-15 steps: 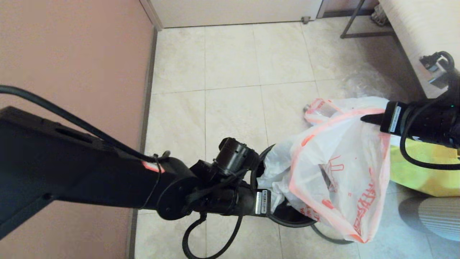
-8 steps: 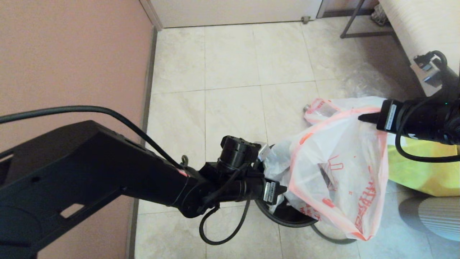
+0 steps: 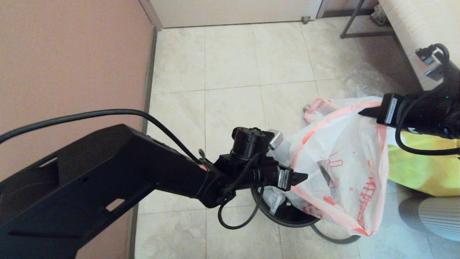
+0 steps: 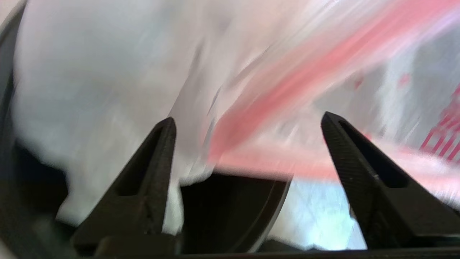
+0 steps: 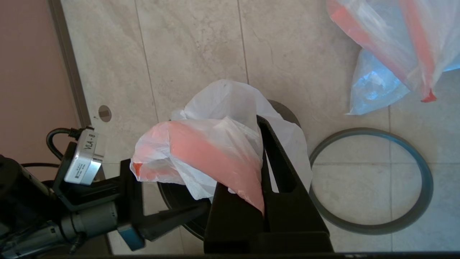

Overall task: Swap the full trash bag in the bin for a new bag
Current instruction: Put the new garbage bag on the trash can

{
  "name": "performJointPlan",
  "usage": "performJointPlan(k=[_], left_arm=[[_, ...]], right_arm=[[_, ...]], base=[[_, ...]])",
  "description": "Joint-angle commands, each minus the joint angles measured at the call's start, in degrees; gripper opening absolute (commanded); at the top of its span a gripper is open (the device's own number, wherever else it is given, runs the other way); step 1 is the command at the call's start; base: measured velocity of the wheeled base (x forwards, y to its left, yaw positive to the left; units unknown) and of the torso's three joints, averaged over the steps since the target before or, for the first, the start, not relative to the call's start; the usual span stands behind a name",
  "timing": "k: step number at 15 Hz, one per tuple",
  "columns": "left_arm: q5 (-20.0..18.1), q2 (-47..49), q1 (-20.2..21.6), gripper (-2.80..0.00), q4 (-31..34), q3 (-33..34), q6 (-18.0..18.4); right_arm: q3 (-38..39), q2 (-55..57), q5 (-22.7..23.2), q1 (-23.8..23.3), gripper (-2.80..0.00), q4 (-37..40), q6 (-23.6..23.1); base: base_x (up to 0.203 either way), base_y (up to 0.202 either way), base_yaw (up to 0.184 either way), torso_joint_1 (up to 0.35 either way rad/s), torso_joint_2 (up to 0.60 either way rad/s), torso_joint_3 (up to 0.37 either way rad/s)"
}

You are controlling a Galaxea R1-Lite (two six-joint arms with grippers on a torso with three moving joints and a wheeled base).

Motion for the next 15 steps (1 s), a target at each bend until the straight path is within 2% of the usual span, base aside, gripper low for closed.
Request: performJointPlan(k=[1, 2, 3, 6, 10, 13, 15], left_arm=[[0.2, 2.4, -0.6, 0.0, -0.3, -3.3, 0.0], [0.4, 3.7, -0.6, 0.0, -0.2, -5.3, 0.3], [0.9, 4.7, -0.6, -2.8, -0.1, -6.7, 0.6], [1.6, 4.6, -0.4, -2.8, 0.1, -6.2, 0.7], [1.6, -0.3, -0.2, -2.8, -0.5, 0.8, 0.7], [1.4, -5.3, 1.0, -2.8, -1.9, 5.2, -0.3], [1.6, -11.5, 1.7, -2.8, -2.4, 11.2, -1.2]], right_arm=[[-0.2, 0.1, 0.1, 0.1, -2.8, 0.0, 0.1], [-0.2, 0.1, 0.1, 0.2, -2.8, 0.0, 0.1], [-0.3, 0.1, 0.1, 0.2, -2.8, 0.0, 0.1], [-0.7, 0.0, 0.1, 0.1, -2.8, 0.1, 0.1], [-1.0, -0.3, 0.0, 1.0, -2.8, 0.1, 0.2], [-0.8, -1.0, 0.1, 1.4, -2.8, 0.0, 5.9], [0.4, -1.2, -0.1, 1.5, -2.8, 0.1, 6.3]], base=[[0.0, 0.0, 0.0, 0.0, 0.0, 0.0], [0.0, 0.0, 0.0, 0.0, 0.0, 0.0], [0.0, 0.0, 0.0, 0.0, 0.0, 0.0], [0.0, 0.0, 0.0, 0.0, 0.0, 0.0], [0.0, 0.0, 0.0, 0.0, 0.0, 0.0], [0.0, 0.0, 0.0, 0.0, 0.0, 0.0], [0.0, 0.0, 0.0, 0.0, 0.0, 0.0]])
